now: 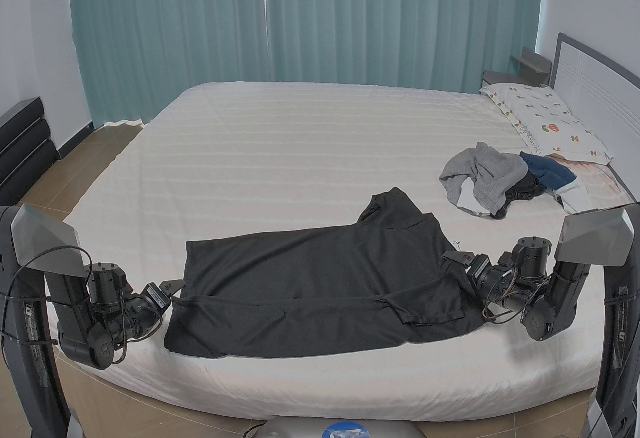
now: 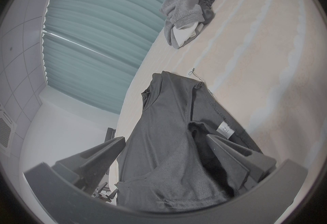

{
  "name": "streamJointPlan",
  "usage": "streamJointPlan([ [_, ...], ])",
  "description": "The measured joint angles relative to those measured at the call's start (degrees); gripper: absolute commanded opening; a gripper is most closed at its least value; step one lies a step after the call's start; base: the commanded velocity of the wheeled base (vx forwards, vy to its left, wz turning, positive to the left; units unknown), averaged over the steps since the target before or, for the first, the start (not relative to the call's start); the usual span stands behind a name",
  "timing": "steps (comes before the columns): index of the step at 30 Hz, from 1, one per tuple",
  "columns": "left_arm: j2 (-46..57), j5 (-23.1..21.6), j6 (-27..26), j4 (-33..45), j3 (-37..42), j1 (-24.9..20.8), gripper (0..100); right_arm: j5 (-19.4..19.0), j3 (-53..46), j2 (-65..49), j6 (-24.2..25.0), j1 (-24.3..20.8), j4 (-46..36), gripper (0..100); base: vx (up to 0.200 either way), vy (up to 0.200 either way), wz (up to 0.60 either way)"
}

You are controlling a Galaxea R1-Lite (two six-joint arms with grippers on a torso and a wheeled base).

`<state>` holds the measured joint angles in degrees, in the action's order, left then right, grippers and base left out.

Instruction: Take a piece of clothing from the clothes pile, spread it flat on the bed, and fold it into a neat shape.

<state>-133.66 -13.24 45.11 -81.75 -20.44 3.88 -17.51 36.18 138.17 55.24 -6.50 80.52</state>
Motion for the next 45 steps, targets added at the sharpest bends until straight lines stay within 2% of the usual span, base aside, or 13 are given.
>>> streamJointPlan([
  [11,-0.22,0.55,-0.35,0.10,-0.78,-0.18,100,0.13,1.02,0.52,0.22,0.22,0.04,100,0.000,0.000,0.00],
  [18,-0.68,0.57,-7.28,4.46,-5.77,-0.99,100,0.13,1.35,0.63,0.29,0.66,0.04,100,0.000,0.000,0.00],
  [25,-2.86,0.63,-9.75,5.19,-8.66,-1.68,100,1.33,1.33,1.39,0.21,0.05,0.04,100,0.000,0.000,0.00],
  [26,-3.06,0.68,-9.91,5.12,-8.57,-1.71,0,1.50,1.35,1.52,0.21,-0.15,0.04,100,0.000,0.000,0.00],
  [30,-3.69,1.80,-10.02,5.06,-8.22,-1.71,0,1.72,1.44,1.85,0.22,-0.67,0.06,100,0.000,0.000,0.00],
  [36,-4.40,9.08,-9.19,4.84,-9.02,-1.60,0,3.06,1.50,1.83,-0.50,-0.61,0.79,100,0.000,0.000,0.00],
  [41,-4.72,10.90,-3.89,3.36,-8.90,-1.62,0,5.44,1.55,1.68,-4.35,-0.28,2.58,100,0.000,0.000,0.00],
  [45,-4.88,11.28,-2.35,1.04,-8.39,-1.62,0,7.79,1.63,1.57,-7.64,-0.61,2.99,100,0.000,0.000,0.00],
])
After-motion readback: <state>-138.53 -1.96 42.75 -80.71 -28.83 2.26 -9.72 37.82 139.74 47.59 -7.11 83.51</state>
